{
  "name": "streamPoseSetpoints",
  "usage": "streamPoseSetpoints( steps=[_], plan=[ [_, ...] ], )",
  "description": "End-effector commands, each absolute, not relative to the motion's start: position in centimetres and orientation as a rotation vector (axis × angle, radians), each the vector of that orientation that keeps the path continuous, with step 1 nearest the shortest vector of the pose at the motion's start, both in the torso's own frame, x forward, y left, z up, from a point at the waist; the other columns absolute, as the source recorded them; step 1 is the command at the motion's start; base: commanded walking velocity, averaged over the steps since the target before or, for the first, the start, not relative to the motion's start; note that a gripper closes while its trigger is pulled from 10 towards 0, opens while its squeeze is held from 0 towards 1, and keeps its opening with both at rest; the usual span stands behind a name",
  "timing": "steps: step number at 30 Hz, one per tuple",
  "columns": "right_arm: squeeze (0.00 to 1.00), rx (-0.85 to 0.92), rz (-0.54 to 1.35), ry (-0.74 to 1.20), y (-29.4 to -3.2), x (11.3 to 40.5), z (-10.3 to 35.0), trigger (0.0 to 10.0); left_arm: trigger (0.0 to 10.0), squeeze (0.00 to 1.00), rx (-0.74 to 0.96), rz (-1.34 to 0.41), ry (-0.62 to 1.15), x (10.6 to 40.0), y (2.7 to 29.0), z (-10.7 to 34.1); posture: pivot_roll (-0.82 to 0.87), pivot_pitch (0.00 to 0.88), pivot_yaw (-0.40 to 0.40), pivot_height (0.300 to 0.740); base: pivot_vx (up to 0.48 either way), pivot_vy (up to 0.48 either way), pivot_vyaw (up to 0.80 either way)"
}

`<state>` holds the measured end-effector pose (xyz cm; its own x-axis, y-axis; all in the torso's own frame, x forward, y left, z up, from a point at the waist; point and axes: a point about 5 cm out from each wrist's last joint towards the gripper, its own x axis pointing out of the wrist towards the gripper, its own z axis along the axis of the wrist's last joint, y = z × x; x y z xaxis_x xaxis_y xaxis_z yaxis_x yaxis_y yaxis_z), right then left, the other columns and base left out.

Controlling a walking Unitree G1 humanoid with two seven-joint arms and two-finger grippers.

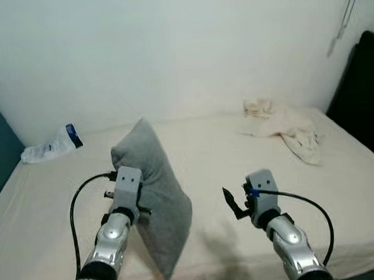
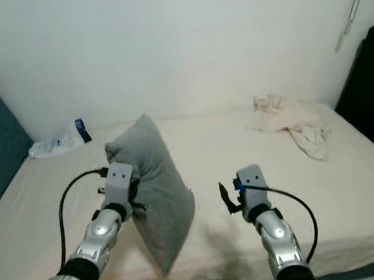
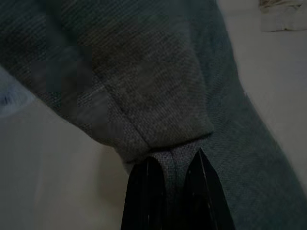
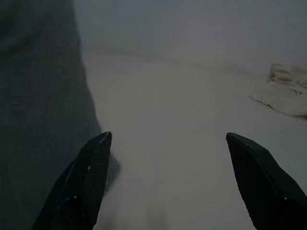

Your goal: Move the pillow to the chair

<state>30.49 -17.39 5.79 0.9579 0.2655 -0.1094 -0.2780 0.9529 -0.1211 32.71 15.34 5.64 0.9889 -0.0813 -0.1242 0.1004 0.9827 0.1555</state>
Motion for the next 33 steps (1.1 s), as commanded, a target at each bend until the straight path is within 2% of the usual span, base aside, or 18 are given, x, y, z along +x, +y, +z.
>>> streamPoseSetpoints(
  steps=[1,14,33],
  plan=[
    [0.00,-0.110,0.279,0.082,-17.3,30.5,6.1,10.0,10.0,0.00,0.171,-0.091,0.079,33.4,15.5,6.8,-0.13,0.000,0.033,0.740,0.000,0.000,0.74],
    [0.00,-0.070,0.307,0.043,-16.6,30.8,7.0,10.0,10.0,0.00,0.194,-0.073,-0.018,34.7,15.9,9.6,-0.13,0.000,0.041,0.740,0.000,0.000,0.74],
    [0.00,-0.015,0.357,0.002,-15.8,30.6,8.1,10.0,10.0,0.00,0.194,-0.093,0.008,34.6,15.4,9.5,-0.13,0.000,0.043,0.740,0.000,0.000,0.74]
  ],
)
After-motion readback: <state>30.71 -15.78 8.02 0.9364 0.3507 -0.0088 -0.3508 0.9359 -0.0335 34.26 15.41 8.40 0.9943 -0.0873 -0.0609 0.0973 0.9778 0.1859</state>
